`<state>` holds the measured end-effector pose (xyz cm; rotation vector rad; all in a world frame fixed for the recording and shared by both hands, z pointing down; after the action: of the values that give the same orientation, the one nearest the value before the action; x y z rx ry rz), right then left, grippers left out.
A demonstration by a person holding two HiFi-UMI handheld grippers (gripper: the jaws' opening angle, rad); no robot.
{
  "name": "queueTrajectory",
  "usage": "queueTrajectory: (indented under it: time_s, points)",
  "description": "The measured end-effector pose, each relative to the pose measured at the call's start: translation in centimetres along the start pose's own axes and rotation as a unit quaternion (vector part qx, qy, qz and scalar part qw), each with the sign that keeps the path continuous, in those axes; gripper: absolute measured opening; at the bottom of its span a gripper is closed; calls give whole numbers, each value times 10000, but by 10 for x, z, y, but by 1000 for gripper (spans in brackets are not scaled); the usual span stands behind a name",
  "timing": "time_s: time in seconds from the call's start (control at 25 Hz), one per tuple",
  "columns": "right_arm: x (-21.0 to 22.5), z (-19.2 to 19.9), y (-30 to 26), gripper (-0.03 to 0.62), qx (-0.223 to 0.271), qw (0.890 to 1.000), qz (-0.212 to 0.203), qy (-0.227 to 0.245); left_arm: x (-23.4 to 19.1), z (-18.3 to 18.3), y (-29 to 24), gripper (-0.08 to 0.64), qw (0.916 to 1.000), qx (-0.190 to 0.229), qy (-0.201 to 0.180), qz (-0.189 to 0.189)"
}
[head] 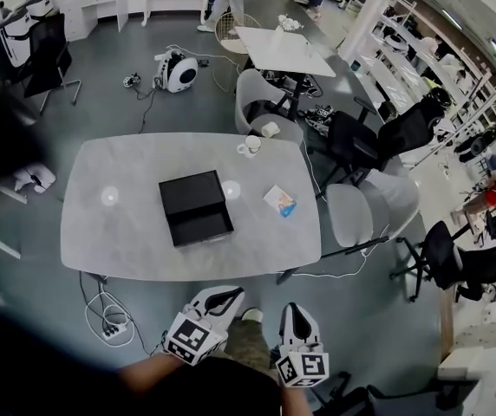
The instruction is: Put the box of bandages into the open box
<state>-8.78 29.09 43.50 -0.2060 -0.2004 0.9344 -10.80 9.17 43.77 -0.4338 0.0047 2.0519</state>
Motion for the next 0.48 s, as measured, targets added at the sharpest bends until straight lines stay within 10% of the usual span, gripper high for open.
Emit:
queueTrajectory:
  time_s: [0.48]
  points:
    - [89,-1,-133,12,-227,9954,-928,88,-59,-10,-99,16,9968,219,281,-710]
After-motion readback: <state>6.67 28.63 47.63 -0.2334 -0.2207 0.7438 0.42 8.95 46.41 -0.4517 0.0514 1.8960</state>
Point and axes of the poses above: the fingertips, and each gripper's own axes: y backward along the fingers, x to its right, z out of its underside, the point moved 7 cm from there along y, backward along the fingers, and after that the axes turned 4 degrees about y, right-handed, at the moved point
